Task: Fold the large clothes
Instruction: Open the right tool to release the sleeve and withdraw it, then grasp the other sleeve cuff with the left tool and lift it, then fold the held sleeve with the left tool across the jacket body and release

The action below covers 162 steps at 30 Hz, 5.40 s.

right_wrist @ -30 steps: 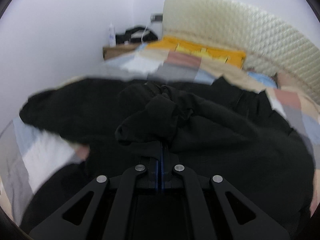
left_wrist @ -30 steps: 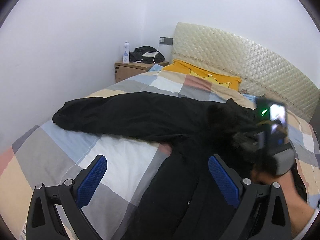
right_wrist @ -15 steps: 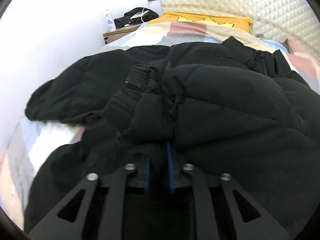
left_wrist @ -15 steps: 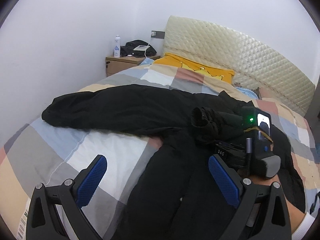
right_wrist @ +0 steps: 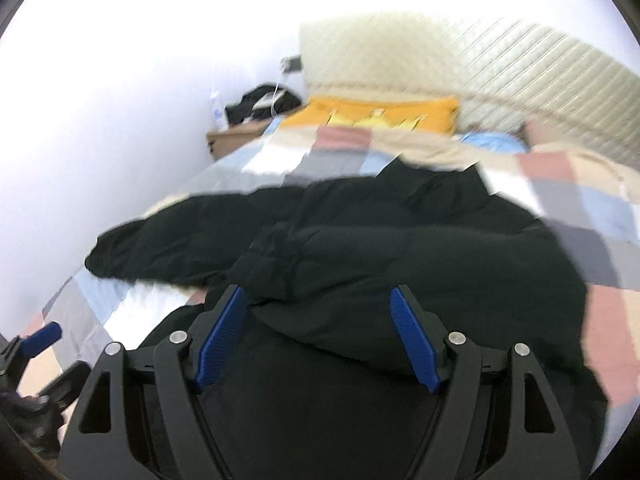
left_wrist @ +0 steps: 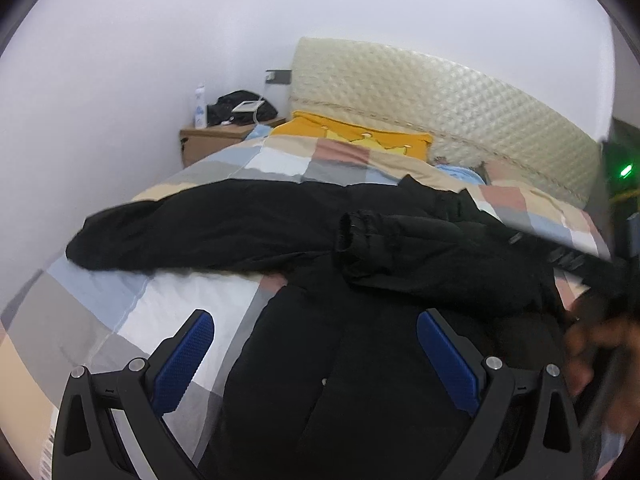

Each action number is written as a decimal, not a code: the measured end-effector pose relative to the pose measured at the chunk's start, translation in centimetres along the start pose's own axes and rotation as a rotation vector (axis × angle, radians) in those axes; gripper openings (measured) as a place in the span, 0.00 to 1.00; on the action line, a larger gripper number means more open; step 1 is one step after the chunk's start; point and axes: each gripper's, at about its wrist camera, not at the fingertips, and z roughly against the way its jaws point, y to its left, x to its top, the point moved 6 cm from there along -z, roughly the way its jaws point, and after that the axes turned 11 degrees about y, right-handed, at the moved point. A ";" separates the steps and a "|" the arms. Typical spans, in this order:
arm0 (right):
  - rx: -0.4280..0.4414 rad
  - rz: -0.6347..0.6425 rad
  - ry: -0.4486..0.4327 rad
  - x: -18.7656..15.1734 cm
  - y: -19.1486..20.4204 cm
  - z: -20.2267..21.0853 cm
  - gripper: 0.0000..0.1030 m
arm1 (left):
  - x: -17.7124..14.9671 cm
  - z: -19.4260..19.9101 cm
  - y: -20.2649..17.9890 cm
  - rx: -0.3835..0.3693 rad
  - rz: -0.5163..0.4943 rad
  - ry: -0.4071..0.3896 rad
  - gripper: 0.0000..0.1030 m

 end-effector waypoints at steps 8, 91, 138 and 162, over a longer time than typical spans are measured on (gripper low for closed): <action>-0.069 -0.034 -0.131 -0.8 -3.4 10.1 0.73 | -0.8 3.2 -1.4 -0.025 -0.046 -0.026 1.00; -0.230 -0.154 -0.159 -17.9 -6.2 15.8 1.00 | -1.2 3.3 0.2 -0.078 0.042 -0.008 1.00; -0.293 -0.247 -0.042 -15.0 -6.9 9.8 1.00 | 7.4 -21.8 42.6 -0.025 0.715 0.023 0.28; -0.214 -0.250 -0.123 -17.2 -8.5 15.9 1.00 | 21.0 0.2 27.8 0.104 0.337 -0.201 0.07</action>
